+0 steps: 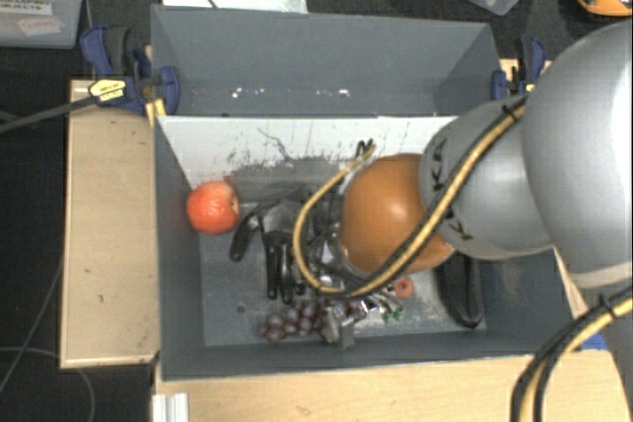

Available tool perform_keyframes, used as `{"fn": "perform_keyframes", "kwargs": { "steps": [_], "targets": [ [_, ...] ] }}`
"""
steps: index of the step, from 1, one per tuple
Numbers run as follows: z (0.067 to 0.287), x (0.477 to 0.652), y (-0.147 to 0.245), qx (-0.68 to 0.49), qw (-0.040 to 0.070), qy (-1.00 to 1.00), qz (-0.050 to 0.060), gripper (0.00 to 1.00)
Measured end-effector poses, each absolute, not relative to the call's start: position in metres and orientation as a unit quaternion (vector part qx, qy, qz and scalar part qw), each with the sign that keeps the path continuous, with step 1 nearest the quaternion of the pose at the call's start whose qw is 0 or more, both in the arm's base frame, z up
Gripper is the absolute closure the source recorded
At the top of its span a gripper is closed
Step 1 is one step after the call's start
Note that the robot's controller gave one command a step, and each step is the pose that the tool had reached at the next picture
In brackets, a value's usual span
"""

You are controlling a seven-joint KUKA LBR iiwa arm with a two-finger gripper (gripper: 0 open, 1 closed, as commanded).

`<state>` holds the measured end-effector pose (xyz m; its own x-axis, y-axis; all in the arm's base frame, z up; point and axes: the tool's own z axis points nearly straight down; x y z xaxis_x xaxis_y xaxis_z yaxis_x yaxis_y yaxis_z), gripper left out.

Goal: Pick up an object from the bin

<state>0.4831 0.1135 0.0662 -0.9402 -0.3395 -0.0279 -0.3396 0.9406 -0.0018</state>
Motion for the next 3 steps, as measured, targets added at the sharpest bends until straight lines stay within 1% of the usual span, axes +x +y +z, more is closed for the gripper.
{"fn": "perform_keyframes", "kwargs": {
  "steps": [1, 2, 3],
  "targets": [
    [0.069, 0.483, 0.113, -0.144, 0.012, 0.99, 0.002, 0.0],
    [0.069, 0.483, 0.113, -0.154, 0.012, 0.988, 0.002, 0.0],
    [0.071, 0.556, 0.086, -0.151, 0.008, 0.989, 0.004, 1.0]
  ]
}}
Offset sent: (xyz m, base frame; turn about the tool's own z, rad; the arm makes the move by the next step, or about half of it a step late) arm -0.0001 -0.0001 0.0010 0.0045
